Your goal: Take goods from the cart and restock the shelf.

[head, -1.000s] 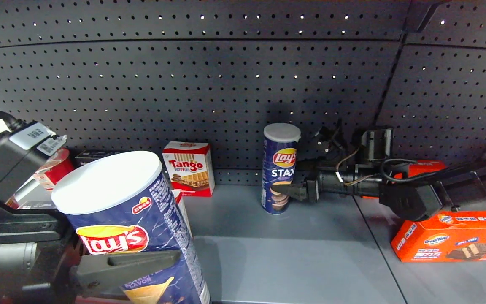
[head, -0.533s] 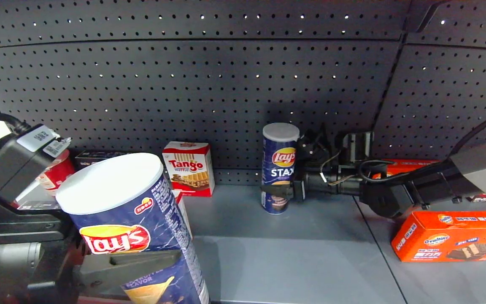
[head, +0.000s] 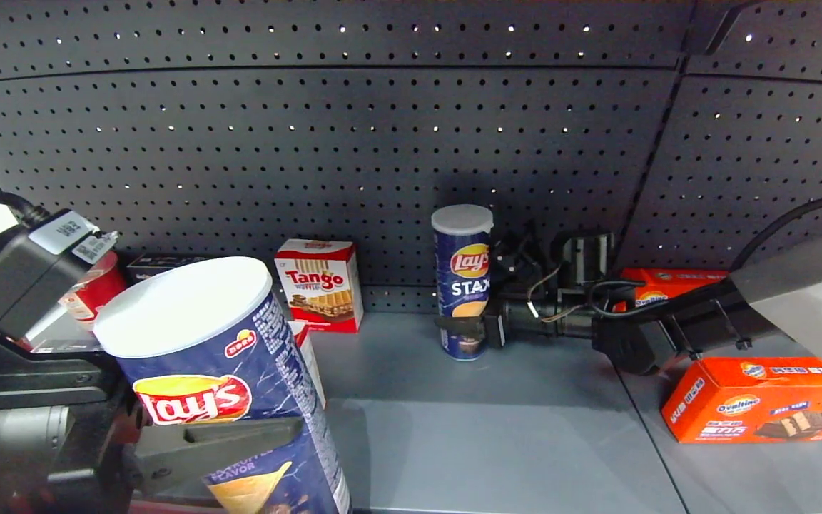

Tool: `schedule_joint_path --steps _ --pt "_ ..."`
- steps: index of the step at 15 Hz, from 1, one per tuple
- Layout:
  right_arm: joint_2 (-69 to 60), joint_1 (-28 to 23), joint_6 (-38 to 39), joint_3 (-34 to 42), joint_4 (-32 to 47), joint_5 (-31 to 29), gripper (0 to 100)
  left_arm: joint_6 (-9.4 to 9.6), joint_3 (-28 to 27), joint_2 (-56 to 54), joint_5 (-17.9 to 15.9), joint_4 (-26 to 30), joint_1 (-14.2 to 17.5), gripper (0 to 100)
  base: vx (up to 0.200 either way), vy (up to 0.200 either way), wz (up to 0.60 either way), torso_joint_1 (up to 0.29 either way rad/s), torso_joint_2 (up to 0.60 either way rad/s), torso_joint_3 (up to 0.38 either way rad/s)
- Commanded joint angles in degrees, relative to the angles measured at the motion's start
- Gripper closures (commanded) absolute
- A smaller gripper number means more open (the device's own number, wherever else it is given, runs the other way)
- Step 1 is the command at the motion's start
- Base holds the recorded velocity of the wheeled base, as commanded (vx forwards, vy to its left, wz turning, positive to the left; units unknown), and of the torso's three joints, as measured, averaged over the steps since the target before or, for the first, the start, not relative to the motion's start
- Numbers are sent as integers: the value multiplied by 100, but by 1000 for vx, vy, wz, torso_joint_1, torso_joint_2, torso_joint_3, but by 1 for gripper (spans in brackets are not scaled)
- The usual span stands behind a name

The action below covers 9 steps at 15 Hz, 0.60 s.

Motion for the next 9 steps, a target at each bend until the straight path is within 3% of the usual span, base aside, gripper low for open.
schedule_joint_path --steps 1,5,9 --pt "-41 21 1 43 0 -45 100 1 10 -10 -1 -1 16 100 0 0 0 0 0 0" --pt "-357 153 10 228 44 -326 100 1 98 -19 -1 -1 25 100 0 0 0 0 0 0" --pt "-1069 381 18 940 26 -792 100 10 230 -107 -1 -1 16 100 0 0 0 0 0 0"
